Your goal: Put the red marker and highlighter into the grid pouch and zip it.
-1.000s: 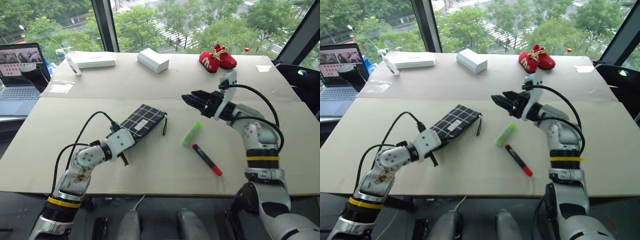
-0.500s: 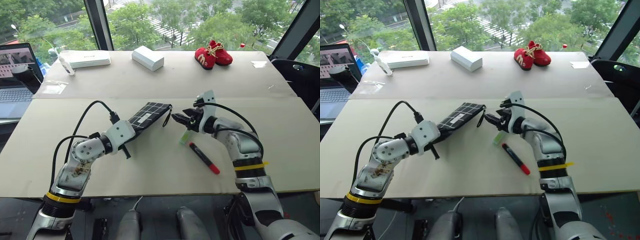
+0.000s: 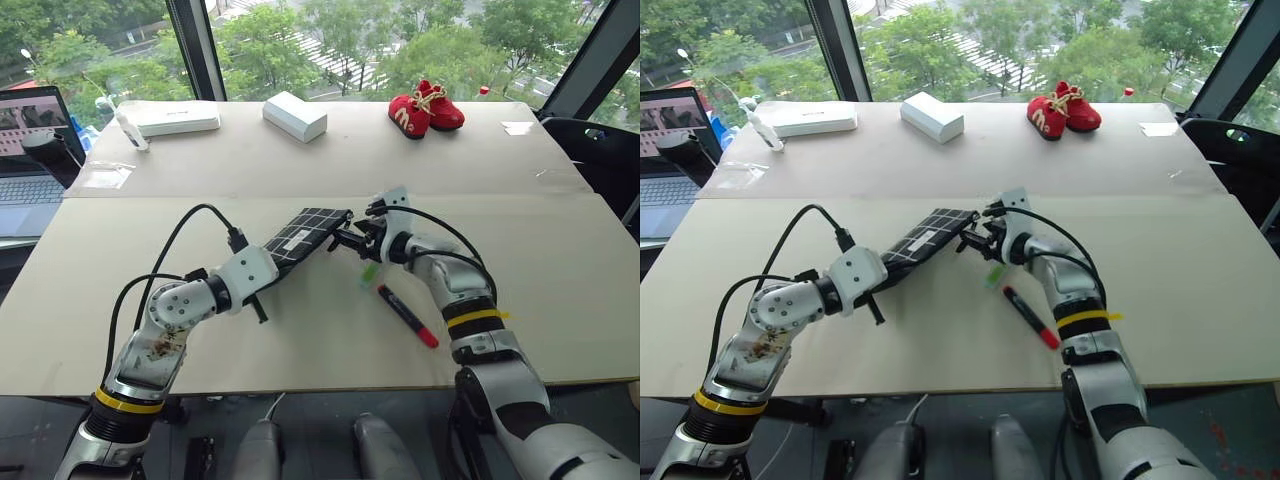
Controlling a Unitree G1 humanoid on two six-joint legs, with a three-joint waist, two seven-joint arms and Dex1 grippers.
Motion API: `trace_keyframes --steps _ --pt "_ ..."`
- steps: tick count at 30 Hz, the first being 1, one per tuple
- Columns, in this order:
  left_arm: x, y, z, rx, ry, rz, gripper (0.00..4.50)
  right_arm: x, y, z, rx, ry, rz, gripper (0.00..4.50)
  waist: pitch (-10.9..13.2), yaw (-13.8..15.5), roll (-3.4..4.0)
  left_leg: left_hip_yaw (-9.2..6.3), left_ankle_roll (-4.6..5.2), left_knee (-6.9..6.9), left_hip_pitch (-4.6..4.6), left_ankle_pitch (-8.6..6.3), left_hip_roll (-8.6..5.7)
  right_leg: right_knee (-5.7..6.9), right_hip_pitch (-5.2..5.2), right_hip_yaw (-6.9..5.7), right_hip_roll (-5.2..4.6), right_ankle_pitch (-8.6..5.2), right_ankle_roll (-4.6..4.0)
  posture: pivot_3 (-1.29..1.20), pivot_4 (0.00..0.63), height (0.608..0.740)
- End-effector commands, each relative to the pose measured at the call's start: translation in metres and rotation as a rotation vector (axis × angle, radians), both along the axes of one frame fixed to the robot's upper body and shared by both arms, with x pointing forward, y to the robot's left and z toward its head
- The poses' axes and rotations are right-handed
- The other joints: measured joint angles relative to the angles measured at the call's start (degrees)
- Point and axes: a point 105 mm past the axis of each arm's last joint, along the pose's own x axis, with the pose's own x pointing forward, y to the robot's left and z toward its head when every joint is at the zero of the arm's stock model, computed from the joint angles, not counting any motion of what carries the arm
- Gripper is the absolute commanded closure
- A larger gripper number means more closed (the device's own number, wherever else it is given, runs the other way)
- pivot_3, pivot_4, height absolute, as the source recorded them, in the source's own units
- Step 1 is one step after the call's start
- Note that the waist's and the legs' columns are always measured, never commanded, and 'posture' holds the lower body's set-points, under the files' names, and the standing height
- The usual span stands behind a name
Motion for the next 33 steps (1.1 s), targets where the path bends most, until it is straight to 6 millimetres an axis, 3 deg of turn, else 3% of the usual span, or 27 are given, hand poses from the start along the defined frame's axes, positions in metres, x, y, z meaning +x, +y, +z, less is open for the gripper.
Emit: trace_keyframes --steps 1,4,10,14,24,33 --pt "-0.004 -0.005 0.010 -0.007 -0.039 -0.018 4.50 0.004 0.004 0.019 0.019 -0.075 0.020 1.49 0.0 0.1 0.00 0.00 0.00 0.00 0.00 0.00 0.00 0.00 0.00 0.00 0.00 0.00 0.00 0.00 0.150 0.731" --pt "-0.002 -0.003 0.010 -0.006 -0.042 -0.005 4.50 -0.001 0.007 0.017 0.008 -0.084 0.062 2.22 0.0 0.1 0.00 0.00 0.00 0.00 0.00 0.00 0.00 0.00 0.01 0.00 -0.01 0.00 0.00 0.00 0.150 0.731" --pt "0.008 0.006 0.014 -0.012 -0.063 0.040 4.50 -0.010 0.013 0.013 -0.022 -0.086 0.147 4.42 0.0 0.0 0.00 -0.01 0.00 0.00 0.00 0.00 0.00 0.02 0.00 -0.01 0.00 0.00 0.00 0.00 0.150 0.731" --pt "0.015 0.010 0.017 -0.015 -0.077 0.058 4.50 -0.019 0.020 0.008 -0.082 -0.097 0.218 4.42 0.0 0.1 0.00 -0.01 0.00 0.00 0.00 0.00 0.00 0.03 0.00 -0.01 0.00 0.00 0.00 0.00 0.150 0.731" --pt "0.019 0.001 0.016 -0.031 -0.081 0.033 4.50 -0.071 0.063 -0.001 -0.096 -0.076 0.527 4.42 0.0 0.1 0.00 -0.02 0.00 0.01 0.00 0.00 0.00 0.08 -0.01 -0.02 0.00 0.00 0.00 0.00 0.150 0.731" --pt "0.020 -0.003 0.016 -0.034 -0.081 0.016 4.50 -0.087 0.087 -0.005 -0.083 -0.059 0.591 4.42 0.0 0.2 0.00 -0.04 0.00 0.05 0.00 0.00 -0.01 0.11 0.00 -0.04 0.00 0.00 0.00 0.00 0.150 0.731"
